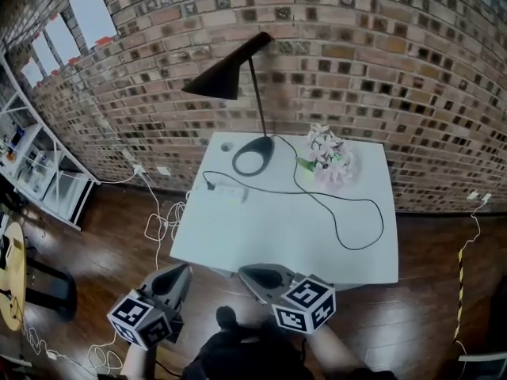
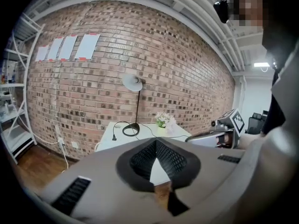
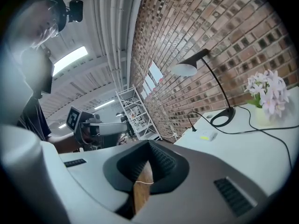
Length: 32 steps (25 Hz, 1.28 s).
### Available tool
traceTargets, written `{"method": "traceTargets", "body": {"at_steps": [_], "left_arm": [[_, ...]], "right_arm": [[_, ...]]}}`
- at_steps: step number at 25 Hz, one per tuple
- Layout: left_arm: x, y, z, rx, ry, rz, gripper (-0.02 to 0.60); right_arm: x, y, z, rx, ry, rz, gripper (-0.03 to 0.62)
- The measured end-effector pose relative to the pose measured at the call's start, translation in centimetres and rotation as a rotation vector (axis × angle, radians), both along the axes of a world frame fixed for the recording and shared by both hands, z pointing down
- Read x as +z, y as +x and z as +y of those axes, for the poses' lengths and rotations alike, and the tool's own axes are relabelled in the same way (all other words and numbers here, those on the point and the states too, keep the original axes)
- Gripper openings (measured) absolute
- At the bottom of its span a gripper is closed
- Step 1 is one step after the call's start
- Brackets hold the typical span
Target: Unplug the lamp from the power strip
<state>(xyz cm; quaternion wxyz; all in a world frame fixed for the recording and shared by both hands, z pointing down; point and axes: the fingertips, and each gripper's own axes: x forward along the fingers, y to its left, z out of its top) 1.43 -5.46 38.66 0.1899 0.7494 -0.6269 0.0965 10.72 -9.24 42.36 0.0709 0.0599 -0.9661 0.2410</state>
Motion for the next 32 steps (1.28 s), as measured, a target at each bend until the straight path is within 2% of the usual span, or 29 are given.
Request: {"method": "traceTargets", "body": {"at_steps": [8, 15, 22, 26, 32], "left_arm": [[1.3, -1.6, -1.1, -0.016, 0.03, 0.031, -0.006], [1.4, -3.8, -3.5, -0.002, 0.061, 0.06, -0.006], [1.4, -7.4, -6.0, 0.03, 0.069, 0.122, -0.006], [1.9, -10.7, -8.0, 0.017, 0.073, 0.114, -0.006], [2.2, -14.7, -10.6, 0.05, 0.096, 0.094, -0.006]], "right_arm": [[0.3, -0.1, 0.2, -0.004, 0.035, 0.043, -0.008], [0.2, -1.1, -1.8, 0.064, 0.043, 0.073, -0.008], [-0.3, -5.5, -3.8, 0.071, 0.06, 0.089, -0.006], [-0.5, -8.2, -5.3, 0.085, 0.066, 0.103, -0.006], [0.2, -12.0, -6.8, 0.091, 0.086, 0.164, -0.006]]}}
